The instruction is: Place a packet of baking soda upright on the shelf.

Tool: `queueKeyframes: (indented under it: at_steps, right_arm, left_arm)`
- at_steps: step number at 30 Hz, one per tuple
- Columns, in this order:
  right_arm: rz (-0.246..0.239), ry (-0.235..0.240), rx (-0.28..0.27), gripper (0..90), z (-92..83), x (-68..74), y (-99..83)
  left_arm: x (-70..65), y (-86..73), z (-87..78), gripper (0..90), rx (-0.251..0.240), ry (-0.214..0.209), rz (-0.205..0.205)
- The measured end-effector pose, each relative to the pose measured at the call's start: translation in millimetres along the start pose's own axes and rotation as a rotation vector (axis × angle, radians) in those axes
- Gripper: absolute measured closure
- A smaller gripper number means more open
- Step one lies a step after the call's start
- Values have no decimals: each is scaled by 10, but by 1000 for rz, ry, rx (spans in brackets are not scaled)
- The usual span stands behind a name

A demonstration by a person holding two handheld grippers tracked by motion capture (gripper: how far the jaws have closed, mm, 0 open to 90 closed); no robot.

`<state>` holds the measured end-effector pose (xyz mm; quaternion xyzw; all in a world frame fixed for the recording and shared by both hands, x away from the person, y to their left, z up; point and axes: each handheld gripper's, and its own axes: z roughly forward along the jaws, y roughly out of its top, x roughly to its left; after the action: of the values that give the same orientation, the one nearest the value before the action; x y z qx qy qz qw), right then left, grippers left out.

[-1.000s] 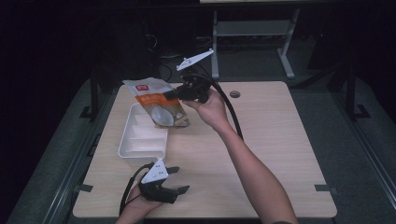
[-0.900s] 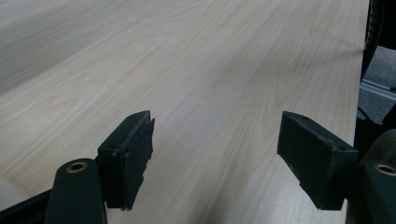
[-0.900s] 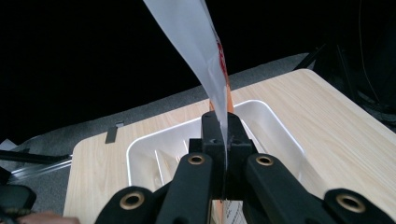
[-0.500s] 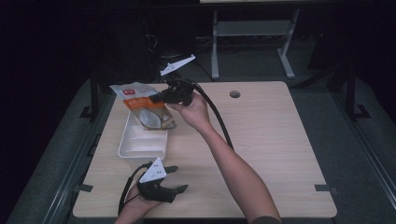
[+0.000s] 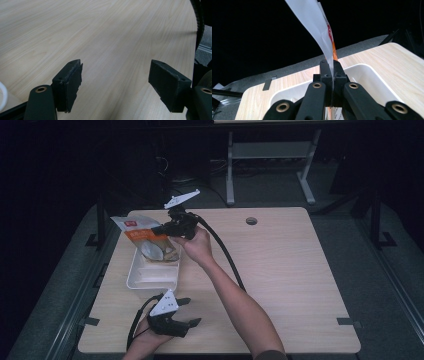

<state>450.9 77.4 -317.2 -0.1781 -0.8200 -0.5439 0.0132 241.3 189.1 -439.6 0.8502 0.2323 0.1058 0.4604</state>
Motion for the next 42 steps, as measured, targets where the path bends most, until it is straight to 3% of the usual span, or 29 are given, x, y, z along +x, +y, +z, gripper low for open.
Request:
queueKeyframes:
  at_steps: [9, 19, 25, 27, 29, 31, 33, 34, 42]
  right_arm:
    - [46, 11, 0, 900, 179, -104, -263]
    - [81, 15, -38, 899, 228, -164, -397]
    - [87, -1, -34, 896, 220, -191, -428]
    - [81, -26, -24, 889, 203, -210, -437]
    - [92, -8, -7, 821, 206, -225, -442]
    - [94, 2, 10, 810, 214, -231, -446]
    - [77, -4, 76, 789, 243, -229, -473]
    - [70, -3, 103, 797, 246, -224, -497]
    - [45, -2, 160, 888, 263, -208, -577]
  left_arm:
    - [6, 0, -14, 260, -4, 1, -5]
    - [-3, 3, -4, 260, -3, -2, -2]
    - [-3, 3, 3, 260, -1, -4, -2]
    - [-4, 2, 8, 260, 3, -5, -1]
    - [-3, 1, 7, 260, 3, -5, -2]
    - [-2, 2, 6, 260, 2, -4, -2]
    - [-1, 1, 5, 260, 1, -4, -4]
    - [-1, 1, 5, 260, 0, -3, -6]
    - [-8, 4, 15, 260, 3, -6, -4]
